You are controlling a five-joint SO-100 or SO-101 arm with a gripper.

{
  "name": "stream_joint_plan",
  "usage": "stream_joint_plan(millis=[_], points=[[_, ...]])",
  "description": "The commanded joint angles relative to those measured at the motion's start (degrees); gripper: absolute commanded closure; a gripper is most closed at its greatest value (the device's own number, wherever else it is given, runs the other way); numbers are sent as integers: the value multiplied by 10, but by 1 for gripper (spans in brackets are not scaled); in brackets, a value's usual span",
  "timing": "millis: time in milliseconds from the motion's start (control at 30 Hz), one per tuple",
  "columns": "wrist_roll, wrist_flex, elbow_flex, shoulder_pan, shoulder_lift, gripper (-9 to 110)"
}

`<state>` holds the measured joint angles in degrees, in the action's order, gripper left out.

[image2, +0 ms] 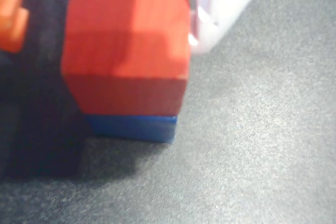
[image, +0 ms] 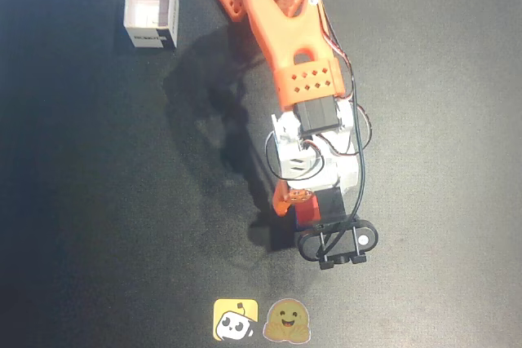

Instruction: Put the red cube on top of the blue cube.

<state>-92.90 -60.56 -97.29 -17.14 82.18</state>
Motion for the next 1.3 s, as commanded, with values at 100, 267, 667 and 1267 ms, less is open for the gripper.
stream_joint_plan(millis=[100, 267, 667, 1267], points=[[-6, 10, 26, -4, 51, 77], [-7, -5, 11, -2, 119, 77], [54, 22, -129, 63, 330, 101], [98, 148, -565, 134, 696, 101]])
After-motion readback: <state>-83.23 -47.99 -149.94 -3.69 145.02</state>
